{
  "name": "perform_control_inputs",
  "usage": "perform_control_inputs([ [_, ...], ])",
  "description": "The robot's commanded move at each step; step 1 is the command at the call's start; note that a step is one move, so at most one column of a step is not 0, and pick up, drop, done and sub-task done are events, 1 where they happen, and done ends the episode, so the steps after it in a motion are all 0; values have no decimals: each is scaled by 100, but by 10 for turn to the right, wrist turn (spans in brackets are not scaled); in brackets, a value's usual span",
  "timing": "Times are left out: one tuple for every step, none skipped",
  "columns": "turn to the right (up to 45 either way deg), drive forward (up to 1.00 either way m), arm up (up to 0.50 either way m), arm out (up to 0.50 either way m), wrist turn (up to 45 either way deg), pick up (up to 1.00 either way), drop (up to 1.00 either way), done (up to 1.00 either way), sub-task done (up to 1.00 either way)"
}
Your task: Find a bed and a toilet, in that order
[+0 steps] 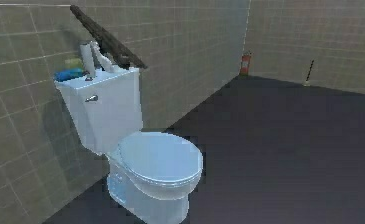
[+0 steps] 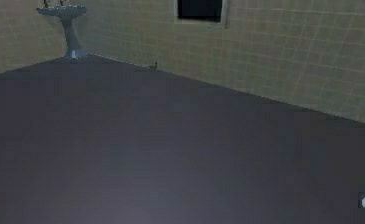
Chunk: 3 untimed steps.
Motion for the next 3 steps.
perform_control_inputs([
  [-450, 0, 0, 0, 0, 0, 0, 0, 0],
  [-90, 0, 0, 0, 0, 0, 0, 0, 0],
  [0, 30, 0, 0, 0, 0, 0, 0, 0],
])
